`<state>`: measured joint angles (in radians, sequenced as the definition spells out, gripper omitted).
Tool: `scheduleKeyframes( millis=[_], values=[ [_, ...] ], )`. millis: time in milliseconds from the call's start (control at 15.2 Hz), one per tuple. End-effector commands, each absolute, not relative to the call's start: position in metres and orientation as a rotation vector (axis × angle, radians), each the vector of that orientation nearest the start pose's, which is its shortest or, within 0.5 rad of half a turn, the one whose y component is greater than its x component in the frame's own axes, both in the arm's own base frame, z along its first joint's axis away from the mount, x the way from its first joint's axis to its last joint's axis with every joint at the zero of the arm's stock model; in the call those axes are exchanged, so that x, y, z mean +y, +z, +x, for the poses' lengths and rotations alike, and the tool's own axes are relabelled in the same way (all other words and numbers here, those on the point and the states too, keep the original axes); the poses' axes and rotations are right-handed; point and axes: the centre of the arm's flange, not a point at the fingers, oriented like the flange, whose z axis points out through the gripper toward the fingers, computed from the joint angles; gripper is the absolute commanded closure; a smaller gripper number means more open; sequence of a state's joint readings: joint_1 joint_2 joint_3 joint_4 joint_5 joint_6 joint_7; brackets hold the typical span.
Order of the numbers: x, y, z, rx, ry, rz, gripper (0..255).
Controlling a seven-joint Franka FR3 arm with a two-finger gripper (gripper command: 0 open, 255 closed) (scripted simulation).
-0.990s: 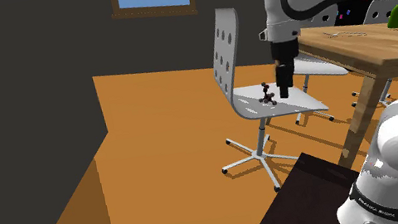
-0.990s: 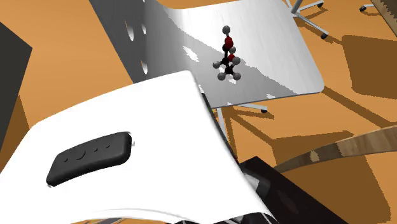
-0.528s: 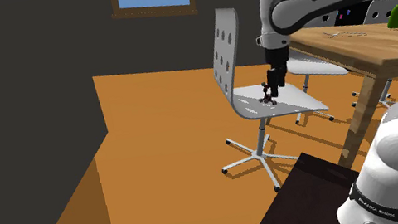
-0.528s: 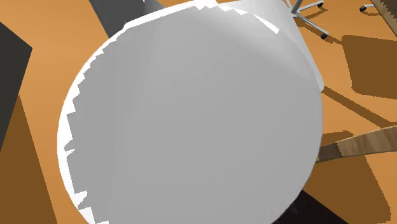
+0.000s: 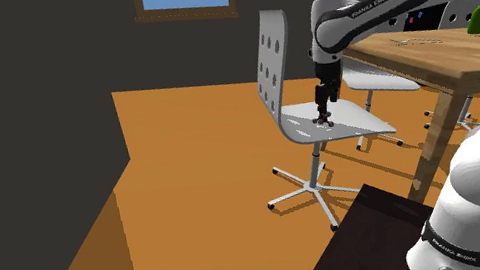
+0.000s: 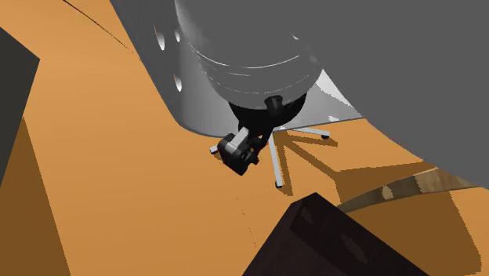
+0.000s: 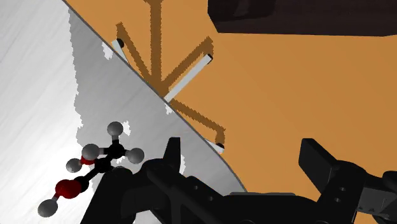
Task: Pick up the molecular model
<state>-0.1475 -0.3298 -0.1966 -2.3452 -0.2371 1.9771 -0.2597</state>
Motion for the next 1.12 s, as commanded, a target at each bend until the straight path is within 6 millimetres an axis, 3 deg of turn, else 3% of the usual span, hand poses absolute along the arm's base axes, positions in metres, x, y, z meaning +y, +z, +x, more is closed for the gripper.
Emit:
scheduleKeyframes(
  millis=[0, 990, 1056],
  values=[
    [-0.189, 0.447, 0.423, -0.011, 0.116, -3.285, 0],
    [-0.352, 0.412, 0.495, 0.228, -0.042, -3.360, 0],
    [-0.352, 0.407, 0.495, 0.228, -0.042, -3.360, 0]
  ],
)
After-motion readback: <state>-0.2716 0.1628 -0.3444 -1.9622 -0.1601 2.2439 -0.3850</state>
